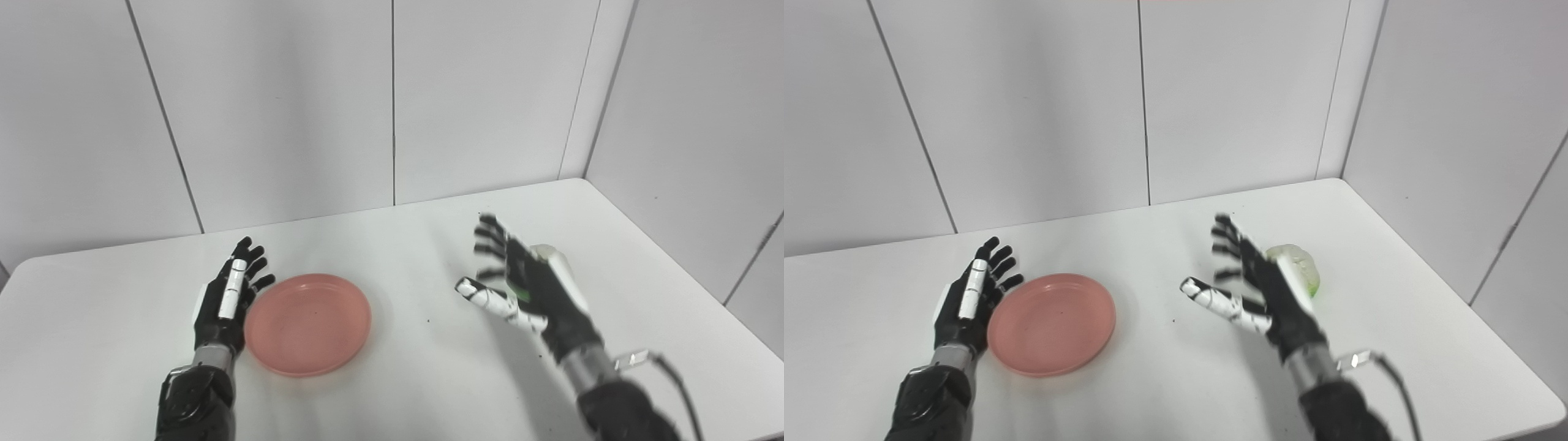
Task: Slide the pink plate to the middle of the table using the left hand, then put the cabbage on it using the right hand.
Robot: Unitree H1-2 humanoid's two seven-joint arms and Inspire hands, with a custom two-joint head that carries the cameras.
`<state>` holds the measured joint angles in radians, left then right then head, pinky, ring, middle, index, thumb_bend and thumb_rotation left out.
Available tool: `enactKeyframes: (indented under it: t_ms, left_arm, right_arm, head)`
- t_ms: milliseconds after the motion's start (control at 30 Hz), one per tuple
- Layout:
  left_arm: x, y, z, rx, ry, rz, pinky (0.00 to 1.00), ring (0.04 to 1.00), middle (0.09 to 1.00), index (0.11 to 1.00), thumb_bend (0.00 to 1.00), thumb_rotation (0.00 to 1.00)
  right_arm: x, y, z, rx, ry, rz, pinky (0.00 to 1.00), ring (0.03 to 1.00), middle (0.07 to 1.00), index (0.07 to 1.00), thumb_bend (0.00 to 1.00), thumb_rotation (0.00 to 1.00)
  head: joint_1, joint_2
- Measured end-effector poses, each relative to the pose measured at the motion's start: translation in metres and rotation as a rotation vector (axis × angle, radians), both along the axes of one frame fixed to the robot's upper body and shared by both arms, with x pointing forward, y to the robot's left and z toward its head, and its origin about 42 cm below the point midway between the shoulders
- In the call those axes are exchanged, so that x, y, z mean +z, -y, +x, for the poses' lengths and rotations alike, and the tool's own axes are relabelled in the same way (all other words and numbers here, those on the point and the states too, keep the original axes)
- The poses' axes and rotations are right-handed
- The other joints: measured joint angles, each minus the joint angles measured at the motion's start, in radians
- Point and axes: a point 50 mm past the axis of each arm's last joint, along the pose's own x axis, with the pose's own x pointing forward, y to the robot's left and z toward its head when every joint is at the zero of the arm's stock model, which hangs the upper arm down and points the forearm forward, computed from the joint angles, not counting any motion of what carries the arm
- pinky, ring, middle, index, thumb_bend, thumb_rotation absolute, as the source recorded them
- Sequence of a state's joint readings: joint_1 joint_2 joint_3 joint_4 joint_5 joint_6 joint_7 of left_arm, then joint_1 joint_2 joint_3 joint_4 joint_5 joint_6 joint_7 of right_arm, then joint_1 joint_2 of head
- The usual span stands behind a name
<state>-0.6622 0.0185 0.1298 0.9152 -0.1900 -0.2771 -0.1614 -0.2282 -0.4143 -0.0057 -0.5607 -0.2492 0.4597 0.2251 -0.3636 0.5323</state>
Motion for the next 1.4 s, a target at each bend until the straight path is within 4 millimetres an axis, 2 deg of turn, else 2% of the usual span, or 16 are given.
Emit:
enactKeyframes:
  t_ms: [33,133,200,333,467,567,700,867,967,1167,1400]
  left_arm:
    - [0.000,0.001,0.001,-0.004,0.001,0.000,0.78,0.897,0.881,0.869,0.71,0.76]
    - [0.000,-0.001,0.002,-0.001,0.007,0.000,0.77,0.891,0.875,0.862,0.72,0.76]
    - [0.001,-0.001,0.002,-0.001,0.008,-0.002,0.77,0.890,0.871,0.863,0.72,0.75]
    - [0.001,0.002,0.004,-0.003,0.008,-0.013,0.78,0.892,0.876,0.867,0.74,0.74]
    - [0.002,0.000,0.004,0.001,0.014,-0.015,0.77,0.888,0.871,0.866,0.74,0.75]
    - [0.002,-0.001,0.004,0.005,0.014,-0.023,0.77,0.889,0.873,0.861,0.73,0.74]
    - [0.002,-0.002,0.004,0.008,0.016,-0.025,0.78,0.889,0.874,0.869,0.72,0.74]
    - [0.003,-0.002,0.003,0.005,0.019,-0.024,0.78,0.891,0.871,0.876,0.70,0.75]
    - [0.003,-0.002,0.003,0.005,0.020,-0.023,0.78,0.882,0.865,0.872,0.73,0.75]
    - [0.003,-0.003,0.003,0.006,0.020,-0.024,0.77,0.891,0.871,0.866,0.72,0.75]
    - [0.003,-0.003,0.003,0.006,0.019,-0.024,0.77,0.888,0.876,0.876,0.73,0.75]
  right_arm:
    - [0.018,0.010,0.006,-0.006,0.025,-0.079,0.63,0.841,0.935,0.897,1.00,0.53]
    - [0.061,0.028,0.023,-0.006,0.056,-0.226,0.61,0.828,0.908,0.886,1.00,0.47]
    - [0.068,0.031,0.033,0.010,0.001,-0.298,0.64,0.844,0.914,0.900,1.00,0.39]
    - [0.065,0.037,0.056,0.010,-0.165,-0.423,0.63,0.838,0.912,0.882,1.00,0.26]
    - [0.076,0.044,0.079,-0.049,-0.274,-0.609,0.63,0.869,0.944,0.876,1.00,0.25]
    - [0.087,0.049,0.093,-0.100,-0.333,-0.764,0.64,0.875,0.962,0.865,1.00,0.19]
    - [0.081,0.056,0.115,-0.134,-0.463,-0.891,0.63,0.853,0.958,0.871,1.00,0.16]
    - [0.053,0.058,0.138,-0.108,-0.662,-0.964,0.60,0.845,0.965,0.873,1.00,0.16]
    - [0.043,0.055,0.146,-0.103,-0.701,-0.996,0.60,0.855,0.976,0.869,1.00,0.17]
    - [0.038,0.051,0.157,-0.107,-0.731,-1.037,0.58,0.824,0.959,0.867,1.00,0.18]
    - [0.034,0.048,0.157,-0.090,-0.740,-1.045,0.61,0.862,0.979,0.877,1.00,0.20]
  head:
    - [-0.002,-0.003]
    - [-0.002,-0.005]
    - [0.000,-0.005]
    - [0.006,-0.005]
    - [0.008,-0.005]
    - [0.009,0.003]
    - [0.012,0.005]
    - [0.017,0.009]
    - [0.020,0.012]
    - [0.025,0.014]
    - [0.023,0.014]
